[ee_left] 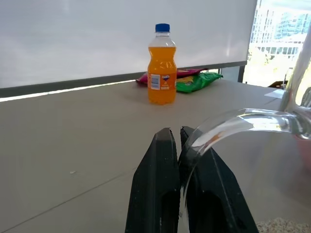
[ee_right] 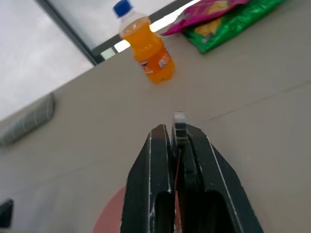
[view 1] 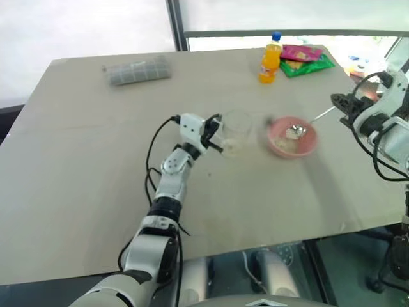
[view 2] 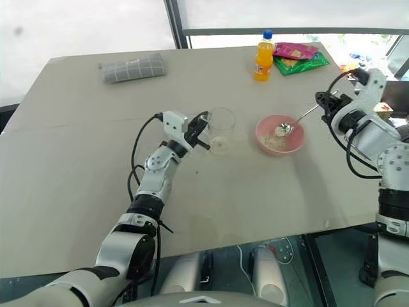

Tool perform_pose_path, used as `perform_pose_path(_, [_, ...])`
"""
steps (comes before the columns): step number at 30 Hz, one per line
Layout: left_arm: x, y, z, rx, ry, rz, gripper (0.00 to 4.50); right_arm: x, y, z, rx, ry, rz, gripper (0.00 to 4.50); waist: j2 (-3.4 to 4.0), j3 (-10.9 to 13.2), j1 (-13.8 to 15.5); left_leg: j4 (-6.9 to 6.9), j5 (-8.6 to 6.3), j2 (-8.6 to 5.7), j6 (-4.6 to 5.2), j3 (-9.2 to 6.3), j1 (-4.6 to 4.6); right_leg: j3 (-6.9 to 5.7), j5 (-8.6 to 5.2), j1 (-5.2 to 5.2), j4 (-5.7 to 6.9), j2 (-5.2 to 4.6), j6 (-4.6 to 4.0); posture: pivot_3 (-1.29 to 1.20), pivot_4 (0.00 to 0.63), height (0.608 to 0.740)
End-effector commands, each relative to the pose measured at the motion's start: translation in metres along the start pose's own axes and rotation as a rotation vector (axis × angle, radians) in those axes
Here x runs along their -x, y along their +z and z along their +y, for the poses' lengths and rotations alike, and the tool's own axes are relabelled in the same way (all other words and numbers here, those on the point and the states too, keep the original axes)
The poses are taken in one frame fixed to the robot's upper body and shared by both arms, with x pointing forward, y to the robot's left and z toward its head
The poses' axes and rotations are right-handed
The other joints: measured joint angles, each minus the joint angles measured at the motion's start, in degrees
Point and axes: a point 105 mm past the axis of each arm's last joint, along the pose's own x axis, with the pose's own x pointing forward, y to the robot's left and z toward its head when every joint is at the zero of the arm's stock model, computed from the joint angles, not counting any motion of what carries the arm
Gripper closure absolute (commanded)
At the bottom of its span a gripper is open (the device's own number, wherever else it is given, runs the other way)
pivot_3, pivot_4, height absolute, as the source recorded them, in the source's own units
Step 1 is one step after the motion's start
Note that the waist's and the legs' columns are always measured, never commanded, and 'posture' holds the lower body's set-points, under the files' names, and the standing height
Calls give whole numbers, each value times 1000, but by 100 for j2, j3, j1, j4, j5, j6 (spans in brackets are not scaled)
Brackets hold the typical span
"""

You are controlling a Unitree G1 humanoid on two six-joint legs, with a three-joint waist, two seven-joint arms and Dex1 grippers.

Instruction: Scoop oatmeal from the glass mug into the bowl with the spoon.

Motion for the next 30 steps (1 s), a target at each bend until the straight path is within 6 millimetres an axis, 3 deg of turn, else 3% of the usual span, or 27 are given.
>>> perform_pose_path(1, [1, 22, 4, -15, 26, -53, 4490, 7, 21, 33, 313, 167, -93, 4500, 0, 0, 10, 0, 0, 0, 0, 0, -1, 0, 0, 0, -4, 0, 0, 0, 150, 740])
perform_pose_path(5, [10, 22, 13, -18, 83, -10, 4490, 14, 14, 60, 630, 334, -114, 4500, 0, 1, 20, 0, 0, -2, 0, -4, -5, -5, 1, 0, -12, 0, 3, 0, 150, 740])
perform_pose_path(11, [21, 25, 24, -35, 143, 23, 4490, 14, 21, 54, 709, 343, -134, 4500, -4, 3, 59, 5, 0, -1, -1, -6, -5, -7, 2, 0, -11, 0, 4, 0, 150, 740])
perform_pose_path(14, [27, 25, 29, -42, 170, 34, 4490, 8, 48, 46, 472, 279, -218, 4500, -6, 5, 57, 8, 0, 0, -1, -4, -2, -5, 3, 3, -9, 1, 4, 0, 150, 740])
perform_pose_path(16, [29, 24, 29, -45, 177, 41, 4490, 5, 61, 51, 346, 287, -258, 4500, -6, 7, 75, 8, 1, -1, -1, 0, 1, 0, 4, 2, -4, 0, 3, 0, 150, 740])
perform_pose_path(17, [30, 23, 29, -43, 181, 44, 4490, 3, 66, 58, 276, 305, -280, 4500, -5, 7, 80, 8, 1, 0, -1, -1, 2, -2, 4, 2, -2, 0, 3, 0, 150, 740])
perform_pose_path(19, [34, 14, 27, -11, 205, 57, 4490, -3, 72, 91, 42, 420, -314, 4500, -6, 7, 82, 7, 1, 1, -2, -1, 2, -2, 4, 1, 0, 1, 3, 0, 150, 740])
perform_pose_path(25, [36, 2, 21, 31, 218, 53, 4490, -11, 48, 150, -159, 581, -234, 4500, -5, 6, 119, 6, 0, 10, -2, -1, 4, -14, 4, 3, 13, 2, 1, 0, 150, 740])
perform_pose_path(30, [40, 0, 25, 38, 234, 42, 4490, -11, 17, 177, -1, 668, -140, 4500, -5, 6, 109, 9, 0, -15, -1, -3, 2, -9, 4, 3, 13, -15, 3, 0, 150, 740])
